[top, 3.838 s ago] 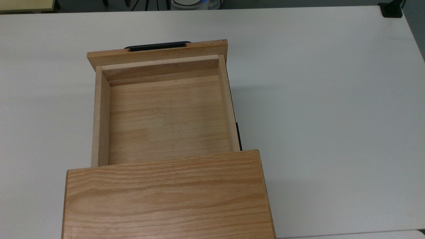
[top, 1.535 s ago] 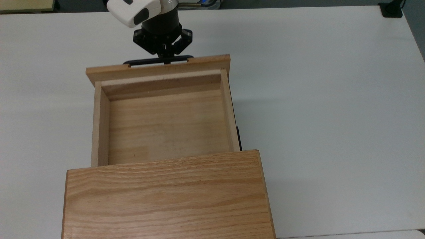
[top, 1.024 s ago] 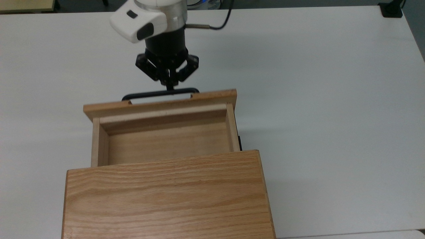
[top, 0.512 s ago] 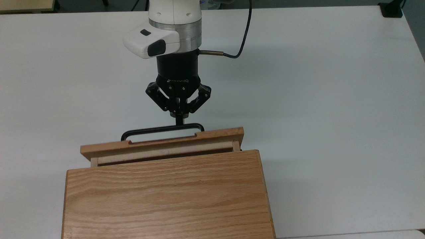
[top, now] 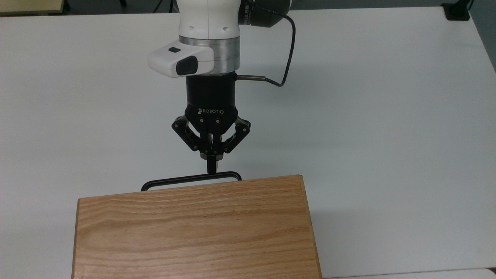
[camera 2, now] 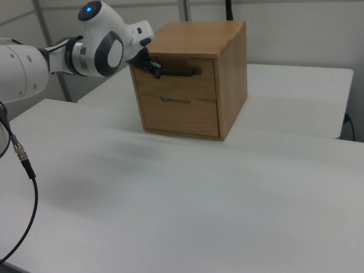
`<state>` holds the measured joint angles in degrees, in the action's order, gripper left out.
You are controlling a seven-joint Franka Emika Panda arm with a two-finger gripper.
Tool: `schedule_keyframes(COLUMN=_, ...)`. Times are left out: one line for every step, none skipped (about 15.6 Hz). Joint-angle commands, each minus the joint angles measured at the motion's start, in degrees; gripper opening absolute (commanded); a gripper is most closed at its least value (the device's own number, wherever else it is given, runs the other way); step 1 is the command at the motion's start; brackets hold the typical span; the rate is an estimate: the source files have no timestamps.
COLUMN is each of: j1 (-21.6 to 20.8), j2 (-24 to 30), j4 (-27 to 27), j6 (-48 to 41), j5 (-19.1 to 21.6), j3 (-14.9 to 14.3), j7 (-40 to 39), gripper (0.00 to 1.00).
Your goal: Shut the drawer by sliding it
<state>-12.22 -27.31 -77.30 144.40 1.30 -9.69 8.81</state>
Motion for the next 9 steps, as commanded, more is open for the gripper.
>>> schedule_keyframes(j1=-1.1, j2=-1.1, j4=2.1, j6=2.5, j5=-0.1, j3=-0.9, j7=2.8, gripper=0.02)
schedule_keyframes(j1=-1.1, j2=-0.6, j4=1.5, j6=2.4, j5=0.0, j3=-0.9, j7=3.0, gripper=0.02)
schedule_keyframes(j1=-0.9, j2=0.8, j4=0.6, j6=2.2, j5=0.0, j3=-0.9, j7=2.9, gripper=0.03)
schedule_keyframes(j1=-0.6, j2=2.9, j4=-2.0, j6=1.4, j5=0.0, j3=-0.9, j7=2.8, gripper=0.07)
schedule_keyframes(j1=-0.6, j2=5.7, j4=-5.2, j6=0.0, j5=0.0, j3=-0.9, j7=2.8, gripper=0.09)
schedule_keyframes(j1=-0.6, j2=8.6, j4=-7.6, j6=-2.8, j5=0.0, j3=-0.9, j7=2.6, gripper=0.12)
schedule_keyframes(j1=-0.5, j2=11.1, j4=-9.3, j6=-7.6, j5=0.0, j3=-0.9, j7=2.6, gripper=0.19)
schedule_keyframes(j1=-0.5, j2=13.4, j4=-9.5, j6=-14.3, j5=0.0, j3=-0.9, j7=2.5, gripper=0.28)
schedule_keyframes(j1=-0.4, j2=15.4, j4=-9.5, j6=-22.0, j5=-0.1, j3=-0.9, j7=2.3, gripper=0.37)
